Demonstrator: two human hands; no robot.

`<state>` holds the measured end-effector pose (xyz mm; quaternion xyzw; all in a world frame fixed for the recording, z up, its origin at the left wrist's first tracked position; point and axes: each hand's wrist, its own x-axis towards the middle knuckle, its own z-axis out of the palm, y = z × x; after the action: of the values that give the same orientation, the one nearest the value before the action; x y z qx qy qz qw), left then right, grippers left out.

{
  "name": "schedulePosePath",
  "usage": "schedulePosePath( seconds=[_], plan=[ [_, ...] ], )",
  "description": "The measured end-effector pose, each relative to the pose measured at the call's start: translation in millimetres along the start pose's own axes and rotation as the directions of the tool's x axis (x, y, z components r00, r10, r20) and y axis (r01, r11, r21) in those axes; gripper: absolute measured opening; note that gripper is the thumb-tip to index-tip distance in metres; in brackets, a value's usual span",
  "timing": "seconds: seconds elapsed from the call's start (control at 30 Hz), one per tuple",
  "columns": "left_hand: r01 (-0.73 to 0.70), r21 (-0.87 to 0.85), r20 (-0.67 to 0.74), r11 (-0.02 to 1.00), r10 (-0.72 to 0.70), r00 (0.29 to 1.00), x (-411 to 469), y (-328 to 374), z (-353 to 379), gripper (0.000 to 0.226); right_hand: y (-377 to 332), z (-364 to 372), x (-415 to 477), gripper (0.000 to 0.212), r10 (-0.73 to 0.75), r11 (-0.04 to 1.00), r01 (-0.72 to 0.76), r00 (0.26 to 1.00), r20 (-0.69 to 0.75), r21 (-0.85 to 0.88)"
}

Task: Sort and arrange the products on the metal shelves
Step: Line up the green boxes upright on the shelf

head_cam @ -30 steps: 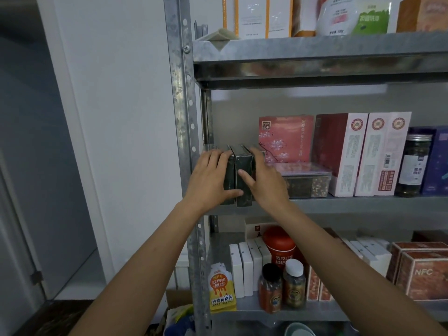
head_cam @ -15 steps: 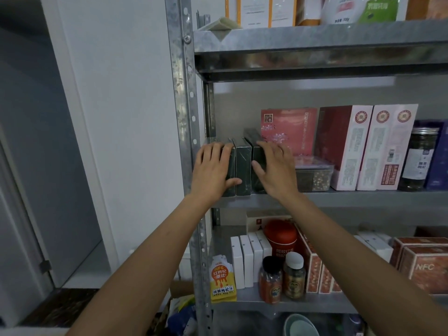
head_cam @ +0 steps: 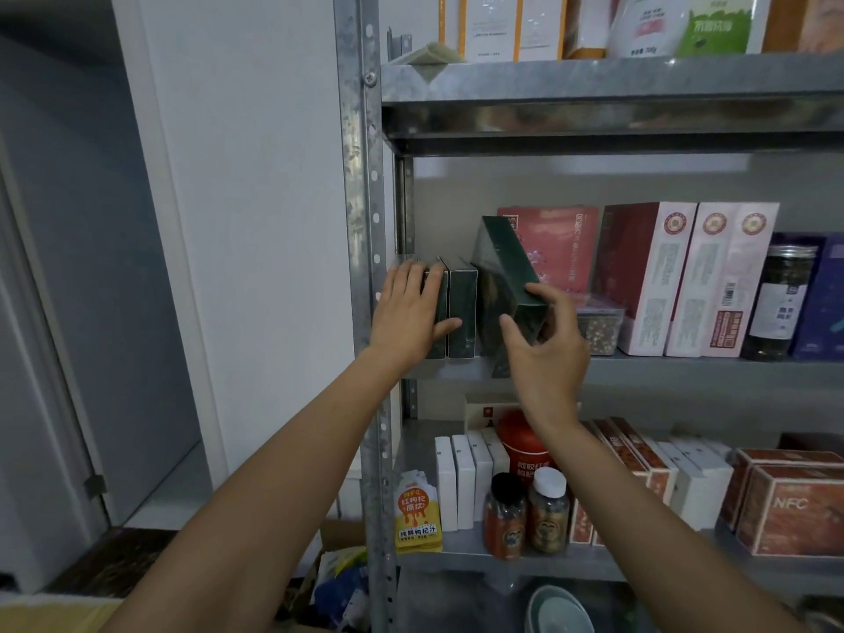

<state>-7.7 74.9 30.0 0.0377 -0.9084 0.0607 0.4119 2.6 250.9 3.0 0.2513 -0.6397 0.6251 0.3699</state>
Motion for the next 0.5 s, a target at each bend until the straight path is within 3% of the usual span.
schedulePosePath(
  seconds=[0.13, 0.27, 0.4, 0.5],
  plan=[
    [0.053, -0.143, 0.063, 0.988, -0.044, 0.997, 0.2, 3.3, -6.4, 0.074, -18.0, -26.6, -20.7, 0.044, -0.017, 0.996, 0.019, 1.000, -0.024, 0.084],
    [0.085, -0.386, -0.006, 0.919, -0.095, 0.996, -17.8, 20.2, -12.1, 0.073, -22.6, -56.9, -31.3, 0.044, 0.028, 0.974, -0.002, 0.993, -0.112, 0.227],
    [0.210, -0.773, 0.108, 0.599, -0.201, 0.974, -48.3, 46.9, -17.1, 0.079, -11.9, -91.7, -28.5, 0.040, 0.166, 0.919, -0.081, 0.967, -0.192, 0.386],
    [0.355, -0.883, 0.316, 0.308, -0.170, 0.934, -64.4, 60.1, -20.7, 0.073, 1.8, -110.6, -22.8, 0.033, 0.285, 0.880, -0.196, 0.947, -0.149, 0.434]
  ],
)
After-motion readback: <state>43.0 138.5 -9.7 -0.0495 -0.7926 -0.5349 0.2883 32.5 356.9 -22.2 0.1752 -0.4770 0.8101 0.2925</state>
